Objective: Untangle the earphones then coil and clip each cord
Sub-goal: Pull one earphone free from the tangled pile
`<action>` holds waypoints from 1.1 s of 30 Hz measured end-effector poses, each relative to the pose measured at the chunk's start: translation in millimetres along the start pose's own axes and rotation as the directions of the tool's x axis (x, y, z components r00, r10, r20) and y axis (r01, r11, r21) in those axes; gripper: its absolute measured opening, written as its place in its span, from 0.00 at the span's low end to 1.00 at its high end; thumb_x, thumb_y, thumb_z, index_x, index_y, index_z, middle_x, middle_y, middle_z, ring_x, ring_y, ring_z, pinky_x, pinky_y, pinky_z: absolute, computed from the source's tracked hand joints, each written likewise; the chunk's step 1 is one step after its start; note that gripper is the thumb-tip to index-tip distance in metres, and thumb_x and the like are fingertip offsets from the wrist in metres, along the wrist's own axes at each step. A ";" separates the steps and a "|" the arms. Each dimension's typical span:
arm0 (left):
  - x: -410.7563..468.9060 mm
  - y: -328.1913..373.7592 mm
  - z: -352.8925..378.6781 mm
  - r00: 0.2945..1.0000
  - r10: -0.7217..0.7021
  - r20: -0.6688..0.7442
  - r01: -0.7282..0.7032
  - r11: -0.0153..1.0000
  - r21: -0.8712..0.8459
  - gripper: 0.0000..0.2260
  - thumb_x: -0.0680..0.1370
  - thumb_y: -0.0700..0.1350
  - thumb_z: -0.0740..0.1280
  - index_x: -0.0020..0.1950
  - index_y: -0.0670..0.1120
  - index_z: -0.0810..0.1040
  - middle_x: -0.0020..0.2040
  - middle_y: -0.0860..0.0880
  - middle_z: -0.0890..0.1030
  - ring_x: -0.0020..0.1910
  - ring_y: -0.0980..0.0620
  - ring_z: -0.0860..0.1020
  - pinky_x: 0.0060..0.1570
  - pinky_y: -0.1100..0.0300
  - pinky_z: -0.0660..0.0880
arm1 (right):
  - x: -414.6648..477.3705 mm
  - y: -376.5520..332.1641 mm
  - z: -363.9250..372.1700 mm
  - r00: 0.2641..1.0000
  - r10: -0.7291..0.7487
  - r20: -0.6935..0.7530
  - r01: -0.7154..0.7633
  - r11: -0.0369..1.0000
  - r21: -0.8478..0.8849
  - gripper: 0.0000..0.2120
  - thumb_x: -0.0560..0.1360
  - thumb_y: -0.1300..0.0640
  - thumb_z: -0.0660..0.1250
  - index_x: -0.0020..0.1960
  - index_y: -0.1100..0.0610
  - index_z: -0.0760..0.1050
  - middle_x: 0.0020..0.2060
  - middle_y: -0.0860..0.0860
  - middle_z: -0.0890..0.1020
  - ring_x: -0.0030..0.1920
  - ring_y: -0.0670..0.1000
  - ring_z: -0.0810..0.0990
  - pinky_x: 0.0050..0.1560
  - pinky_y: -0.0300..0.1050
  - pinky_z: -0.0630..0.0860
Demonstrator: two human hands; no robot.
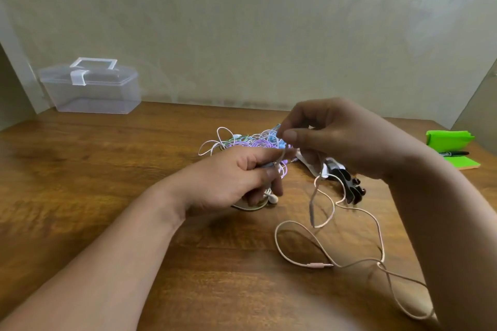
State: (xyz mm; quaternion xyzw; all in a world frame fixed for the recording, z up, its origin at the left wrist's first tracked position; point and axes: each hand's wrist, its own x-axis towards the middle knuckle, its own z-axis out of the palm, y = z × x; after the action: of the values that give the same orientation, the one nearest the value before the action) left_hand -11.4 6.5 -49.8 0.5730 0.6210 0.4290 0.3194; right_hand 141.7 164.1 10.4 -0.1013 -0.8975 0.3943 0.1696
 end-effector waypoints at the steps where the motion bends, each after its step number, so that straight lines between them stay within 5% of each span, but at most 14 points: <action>1: -1.3 1.2 -0.7 0.999 0.011 0.052 -0.009 0.999 -0.034 0.10 0.87 0.43 0.61 0.60 0.50 0.83 0.46 0.47 0.83 0.36 0.53 0.72 0.42 0.58 0.70 | 1.8 3.5 1.2 1.000 -0.003 0.021 0.001 0.995 0.102 0.03 0.80 0.60 0.71 0.52 0.58 0.82 0.30 0.49 0.81 0.28 0.50 0.78 0.31 0.43 0.77; 4: -4.0 1.0 -7.6 0.986 0.084 0.143 -0.061 0.985 -0.158 0.11 0.86 0.39 0.61 0.53 0.48 0.84 0.45 0.46 0.83 0.33 0.53 0.72 0.48 0.51 0.71 | 8.7 16.3 8.1 0.997 0.025 0.069 -0.052 0.905 0.422 0.08 0.75 0.61 0.69 0.53 0.62 0.79 0.32 0.49 0.78 0.24 0.46 0.74 0.24 0.39 0.73; 9: -3.9 -0.5 -10.4 0.982 0.184 0.050 -0.134 0.855 -0.501 0.19 0.82 0.39 0.62 0.73 0.41 0.76 0.49 0.42 0.85 0.31 0.54 0.76 0.35 0.67 0.75 | 13.1 35.3 24.4 0.993 0.023 0.118 -0.093 0.771 0.630 0.07 0.80 0.62 0.65 0.55 0.65 0.76 0.29 0.50 0.72 0.23 0.42 0.62 0.20 0.33 0.59; 11: 1.9 -2.7 -9.8 0.982 0.167 -0.091 -0.188 0.793 -0.580 0.19 0.81 0.38 0.62 0.72 0.44 0.76 0.53 0.37 0.84 0.30 0.55 0.77 0.32 0.66 0.75 | 12.9 41.1 36.9 0.993 0.066 0.102 -0.110 0.840 0.531 0.10 0.84 0.62 0.63 0.60 0.68 0.76 0.29 0.48 0.70 0.25 0.43 0.60 0.23 0.35 0.58; 13: 9.1 -4.6 -10.4 0.974 0.101 -0.203 -0.202 0.797 -0.570 0.19 0.82 0.38 0.62 0.73 0.46 0.75 0.59 0.34 0.83 0.30 0.55 0.77 0.33 0.66 0.75 | 9.8 41.4 48.5 0.995 0.088 0.051 -0.100 0.939 0.330 0.09 0.85 0.58 0.64 0.60 0.61 0.80 0.31 0.46 0.74 0.26 0.43 0.63 0.27 0.39 0.59; 17: 14.8 -12.4 -6.3 0.932 0.076 -0.353 -0.152 0.970 -0.191 0.21 0.85 0.35 0.60 0.78 0.48 0.70 0.64 0.50 0.84 0.28 0.57 0.74 0.33 0.68 0.73 | 4.6 30.8 54.5 1.000 0.023 0.011 -0.021 0.988 -0.154 0.10 0.85 0.57 0.64 0.49 0.58 0.81 0.35 0.48 0.82 0.29 0.41 0.74 0.31 0.34 0.68; 19: 13.5 -15.4 -5.1 0.930 0.070 -0.360 -0.063 0.998 0.031 0.22 0.86 0.39 0.60 0.79 0.56 0.68 0.52 0.61 0.85 0.29 0.58 0.72 0.31 0.68 0.71 | 1.3 27.8 51.4 1.000 0.016 -0.010 -0.019 0.951 -0.308 0.10 0.84 0.54 0.65 0.48 0.54 0.82 0.37 0.49 0.83 0.34 0.43 0.77 0.36 0.41 0.71; 21: 10.1 -16.0 -5.1 0.951 0.058 -0.304 0.007 0.978 0.207 0.20 0.87 0.45 0.61 0.76 0.64 0.70 0.36 0.60 0.80 0.30 0.58 0.71 0.33 0.64 0.69 | -1.0 27.3 43.6 0.993 -0.001 -0.115 -0.037 0.944 -0.327 0.06 0.82 0.53 0.69 0.48 0.51 0.83 0.37 0.46 0.84 0.34 0.42 0.78 0.36 0.41 0.71; 24: 6.4 -9.9 -2.2 0.992 0.023 -0.123 0.005 0.974 0.226 0.10 0.86 0.47 0.62 0.63 0.54 0.82 0.36 0.55 0.79 0.34 0.55 0.72 0.38 0.59 0.69 | -4.6 25.9 25.0 0.974 -0.024 -0.225 -0.005 0.992 -0.130 0.01 0.79 0.55 0.73 0.49 0.51 0.83 0.39 0.45 0.86 0.35 0.44 0.80 0.36 0.38 0.74; 28: 2.1 0.8 -2.9 0.999 0.022 0.049 -0.025 0.997 0.076 0.11 0.86 0.47 0.63 0.54 0.45 0.84 0.40 0.33 0.78 0.35 0.51 0.73 0.42 0.56 0.69 | -9.9 23.8 15.0 0.985 -0.043 -0.166 0.069 0.986 0.154 0.04 0.80 0.62 0.71 0.54 0.62 0.81 0.38 0.51 0.86 0.30 0.39 0.77 0.31 0.32 0.70; 33: -0.8 -2.1 -9.1 0.995 0.061 0.080 -0.047 0.984 -0.172 0.12 0.83 0.42 0.65 0.52 0.33 0.82 0.43 0.41 0.85 0.29 0.53 0.74 0.36 0.64 0.71 | -7.0 28.8 18.0 0.989 -0.042 -0.142 0.099 0.901 0.423 0.10 0.74 0.57 0.74 0.51 0.61 0.79 0.36 0.54 0.83 0.26 0.41 0.73 0.25 0.34 0.65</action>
State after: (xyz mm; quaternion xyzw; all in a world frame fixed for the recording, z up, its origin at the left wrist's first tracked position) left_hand -20.3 4.3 -47.9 0.5780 0.5521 0.4641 0.3816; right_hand 142.6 169.0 -23.9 -0.0544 -0.7791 0.5681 0.2596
